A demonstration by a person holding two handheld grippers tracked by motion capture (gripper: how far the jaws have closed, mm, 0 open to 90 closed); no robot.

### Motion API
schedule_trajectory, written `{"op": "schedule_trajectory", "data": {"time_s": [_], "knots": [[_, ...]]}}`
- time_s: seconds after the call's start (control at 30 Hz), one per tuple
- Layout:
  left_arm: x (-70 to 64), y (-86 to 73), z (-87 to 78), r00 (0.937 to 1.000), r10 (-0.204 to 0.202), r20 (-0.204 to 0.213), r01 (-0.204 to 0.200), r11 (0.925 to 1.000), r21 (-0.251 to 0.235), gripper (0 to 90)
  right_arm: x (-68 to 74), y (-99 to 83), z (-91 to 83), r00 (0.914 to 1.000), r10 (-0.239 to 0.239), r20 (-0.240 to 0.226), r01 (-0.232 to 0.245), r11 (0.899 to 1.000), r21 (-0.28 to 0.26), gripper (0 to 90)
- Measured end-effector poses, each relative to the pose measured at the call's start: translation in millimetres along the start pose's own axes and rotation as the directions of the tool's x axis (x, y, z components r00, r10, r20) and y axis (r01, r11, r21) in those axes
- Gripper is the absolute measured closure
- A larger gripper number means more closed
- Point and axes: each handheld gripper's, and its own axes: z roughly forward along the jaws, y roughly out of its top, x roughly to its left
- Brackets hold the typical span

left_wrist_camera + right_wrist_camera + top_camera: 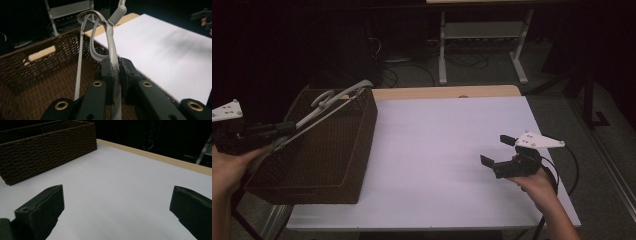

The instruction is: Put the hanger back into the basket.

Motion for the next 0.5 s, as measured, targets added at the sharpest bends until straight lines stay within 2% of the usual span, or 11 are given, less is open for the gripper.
{"op": "schedule_trajectory", "data": {"time_s": [0.2,0.27,0.5], "knots": [[7.9,-14.2,-4.2,0.9995,-0.019,-0.024,0.020,0.9991,0.038,82.7,-0.2,-0.3,0.3,1.0000,-0.001,0.003,0.001,1.000,0.002,0.0],[10.7,-18.9,-2.7,0.9989,-0.037,-0.027,0.038,0.9983,0.043,82.7,0.0,-0.5,0.8,1.0000,0.002,0.003,-0.002,1.000,0.000,0.0],[17.8,-28.0,14.6,0.9986,-0.052,-0.013,0.053,0.9930,0.106,82.7,-0.6,-0.8,0.0,1.0000,0.002,0.006,-0.002,1.000,0.001,0.0]]}}
